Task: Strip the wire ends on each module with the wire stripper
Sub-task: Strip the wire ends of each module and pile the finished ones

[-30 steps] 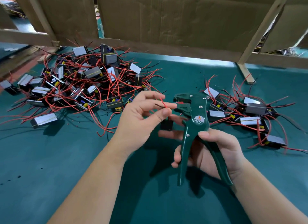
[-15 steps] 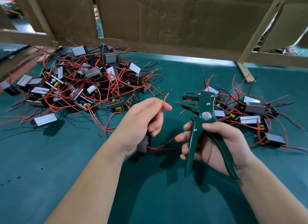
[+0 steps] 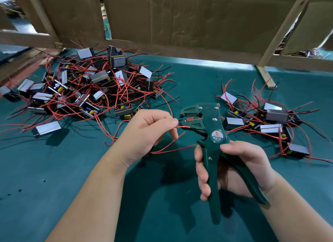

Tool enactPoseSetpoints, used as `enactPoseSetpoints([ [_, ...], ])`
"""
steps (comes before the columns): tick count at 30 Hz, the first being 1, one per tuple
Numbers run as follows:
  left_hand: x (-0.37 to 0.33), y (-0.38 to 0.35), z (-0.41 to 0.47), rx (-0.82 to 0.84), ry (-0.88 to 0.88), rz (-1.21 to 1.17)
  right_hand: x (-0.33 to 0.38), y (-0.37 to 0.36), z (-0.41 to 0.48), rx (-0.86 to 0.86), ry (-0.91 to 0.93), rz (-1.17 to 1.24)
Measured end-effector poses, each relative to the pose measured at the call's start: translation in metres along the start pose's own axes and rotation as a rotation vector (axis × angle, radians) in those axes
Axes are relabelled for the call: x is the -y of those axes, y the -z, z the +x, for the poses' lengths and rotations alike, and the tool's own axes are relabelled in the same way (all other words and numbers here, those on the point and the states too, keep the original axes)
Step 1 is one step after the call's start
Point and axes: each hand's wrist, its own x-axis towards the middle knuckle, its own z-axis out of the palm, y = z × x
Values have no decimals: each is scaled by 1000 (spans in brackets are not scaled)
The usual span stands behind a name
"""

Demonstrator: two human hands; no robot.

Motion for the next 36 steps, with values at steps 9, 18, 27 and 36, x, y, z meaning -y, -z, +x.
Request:
enactPoseSetpoints([
  [9,-1,-1,2,-14,-14,42,-6,-4,6,-83,53,-49],
  [18,3,0,4,-22,-1,119,-8,-5,8,-134,64,-96],
  [27,3,5,3,5,11,139,-9,-3,7,-104,30,-84],
  [36,17,7,9,-57,267,195,-22,-17,23,-513,83,-118],
])
